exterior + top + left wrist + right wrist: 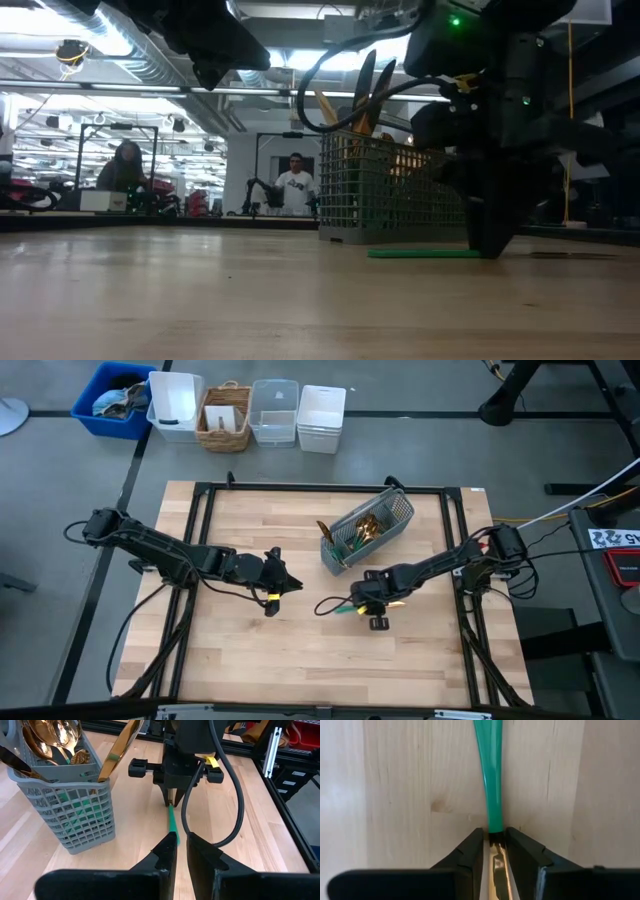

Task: Sort silverware
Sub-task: Put the knife into the basket

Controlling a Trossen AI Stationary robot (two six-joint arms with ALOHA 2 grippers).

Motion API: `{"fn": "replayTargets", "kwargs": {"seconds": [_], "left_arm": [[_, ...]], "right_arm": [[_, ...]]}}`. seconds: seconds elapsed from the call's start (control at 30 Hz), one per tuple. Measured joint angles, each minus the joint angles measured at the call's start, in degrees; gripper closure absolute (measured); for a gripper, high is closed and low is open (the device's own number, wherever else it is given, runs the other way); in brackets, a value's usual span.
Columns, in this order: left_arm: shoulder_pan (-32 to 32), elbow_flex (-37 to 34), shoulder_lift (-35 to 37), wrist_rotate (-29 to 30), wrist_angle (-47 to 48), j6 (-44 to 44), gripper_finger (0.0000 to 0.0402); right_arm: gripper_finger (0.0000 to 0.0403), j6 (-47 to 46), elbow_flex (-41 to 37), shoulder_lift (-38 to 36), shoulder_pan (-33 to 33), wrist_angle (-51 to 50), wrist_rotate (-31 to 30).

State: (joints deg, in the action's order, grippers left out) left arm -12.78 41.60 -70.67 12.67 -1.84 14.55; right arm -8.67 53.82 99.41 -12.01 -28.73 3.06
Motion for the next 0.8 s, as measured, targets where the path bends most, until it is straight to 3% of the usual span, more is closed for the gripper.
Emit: {"fn": "replayTargets", "kwargs": {"seconds": [0.47, 0.8], "left_arm": [[0.0, -0.02, 0.0, 0.0, -0.18, -0.02, 0.0369], [0.0, -0.02, 0.0, 0.0, -0.2, 0.0, 0.0369]], "right_arm": [[0.0318, -0.04, -1.13, 0.01, -0.02, 2.12, -1.52], [0.0381, -0.06, -1.22, 0.12, -0.02, 3.28, -2.24]]}}
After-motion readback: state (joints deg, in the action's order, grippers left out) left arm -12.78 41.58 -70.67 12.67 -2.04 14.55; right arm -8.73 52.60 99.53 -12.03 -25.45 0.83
